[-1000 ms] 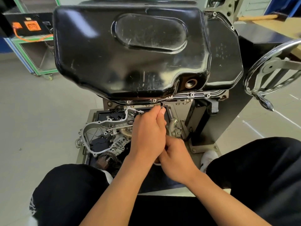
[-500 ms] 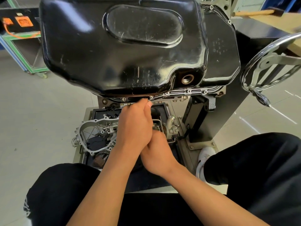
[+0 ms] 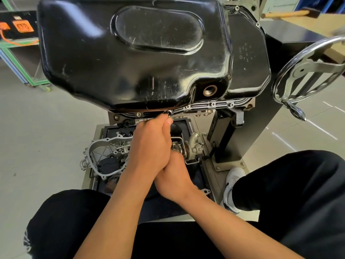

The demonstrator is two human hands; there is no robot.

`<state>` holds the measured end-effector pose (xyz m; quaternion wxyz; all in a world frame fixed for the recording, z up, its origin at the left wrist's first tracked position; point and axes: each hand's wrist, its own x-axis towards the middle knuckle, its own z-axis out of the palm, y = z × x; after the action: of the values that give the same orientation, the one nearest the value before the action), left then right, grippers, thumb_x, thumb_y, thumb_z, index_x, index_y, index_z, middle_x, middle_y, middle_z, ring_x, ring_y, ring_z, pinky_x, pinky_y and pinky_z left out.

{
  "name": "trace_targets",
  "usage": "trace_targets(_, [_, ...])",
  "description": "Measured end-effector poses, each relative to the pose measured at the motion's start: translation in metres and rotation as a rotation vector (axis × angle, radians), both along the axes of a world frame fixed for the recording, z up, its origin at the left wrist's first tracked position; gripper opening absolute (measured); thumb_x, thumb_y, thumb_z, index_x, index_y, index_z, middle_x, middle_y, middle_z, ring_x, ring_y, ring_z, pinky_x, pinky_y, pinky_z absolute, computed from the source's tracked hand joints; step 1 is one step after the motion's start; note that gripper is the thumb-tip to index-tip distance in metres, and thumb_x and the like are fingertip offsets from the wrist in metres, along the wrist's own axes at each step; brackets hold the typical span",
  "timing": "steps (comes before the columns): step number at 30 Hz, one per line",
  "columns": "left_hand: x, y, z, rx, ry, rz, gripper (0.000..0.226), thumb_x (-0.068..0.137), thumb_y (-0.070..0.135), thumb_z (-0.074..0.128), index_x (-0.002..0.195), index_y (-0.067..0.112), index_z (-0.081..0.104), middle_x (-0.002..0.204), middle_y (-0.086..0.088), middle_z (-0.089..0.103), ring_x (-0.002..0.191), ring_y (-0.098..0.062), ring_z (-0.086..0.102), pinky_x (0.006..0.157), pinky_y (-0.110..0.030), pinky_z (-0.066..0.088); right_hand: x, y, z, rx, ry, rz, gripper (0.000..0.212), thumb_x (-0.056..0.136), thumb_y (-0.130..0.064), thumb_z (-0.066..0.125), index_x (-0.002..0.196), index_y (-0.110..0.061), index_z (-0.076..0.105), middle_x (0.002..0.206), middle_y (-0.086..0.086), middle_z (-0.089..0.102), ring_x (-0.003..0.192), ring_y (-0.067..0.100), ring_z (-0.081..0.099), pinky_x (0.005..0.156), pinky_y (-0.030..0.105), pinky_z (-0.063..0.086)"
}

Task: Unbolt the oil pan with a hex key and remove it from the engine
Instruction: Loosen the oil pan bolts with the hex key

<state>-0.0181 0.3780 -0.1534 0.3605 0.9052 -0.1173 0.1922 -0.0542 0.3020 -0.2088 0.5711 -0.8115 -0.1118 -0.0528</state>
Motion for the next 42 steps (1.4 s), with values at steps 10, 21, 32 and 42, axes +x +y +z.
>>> trace_targets(10, [0.006, 0.011, 0.007, 0.091, -0.005, -0.013, 0.028, 0.103, 0.022, 0.045, 0.079, 0.012, 0.057, 0.069, -0.004, 0.061, 0.070, -0.026, 0.057, 0.067, -0.045, 0.048, 0.010, 0.032, -0.004, -0.087, 0.015, -0.004, 0.007, 0.089, 0.004, 0.063, 0.087, 0.009, 0.067, 0.081, 0.021, 0.068, 0.080, 0.029, 0.063, 0.070, 0.042, 0.054])
trace_targets(21, [0.006, 0.002, -0.001, -0.053, 0.020, 0.027, 0.034, 0.102, 0.022, 0.044, 0.073, 0.014, 0.060, 0.065, 0.001, 0.062, 0.066, -0.023, 0.059, 0.066, -0.044, 0.050, 0.000, -0.001, -0.013, 0.053, -0.002, 0.002, 0.039, 0.092, -0.006, 0.040, 0.061, -0.030, 0.038, 0.045, -0.015, 0.044, 0.042, 0.006, 0.039, 0.046, 0.014, 0.025])
trace_targets(32, [0.001, -0.012, -0.006, -0.194, 0.061, 0.029, 0.033, 0.102, 0.022, 0.046, 0.077, 0.014, 0.065, 0.062, 0.006, 0.064, 0.066, -0.022, 0.064, 0.068, -0.044, 0.054, 0.001, -0.037, -0.023, 0.014, 0.084, 0.028, 0.037, 0.108, -0.033, 0.038, 0.079, -0.013, 0.051, 0.064, 0.017, 0.055, 0.052, 0.016, 0.043, 0.050, 0.041, 0.037])
trace_targets(42, [0.002, -0.020, -0.008, -0.321, 0.146, 0.004, 0.033, 0.101, 0.020, 0.048, 0.075, 0.015, 0.067, 0.064, 0.006, 0.068, 0.060, -0.006, 0.065, 0.067, -0.035, 0.058, 0.008, -0.054, -0.028, -0.049, 0.032, 0.025, 0.036, 0.102, -0.044, 0.034, 0.073, -0.026, 0.047, 0.057, -0.010, 0.048, 0.049, 0.005, 0.040, 0.050, 0.026, 0.035])
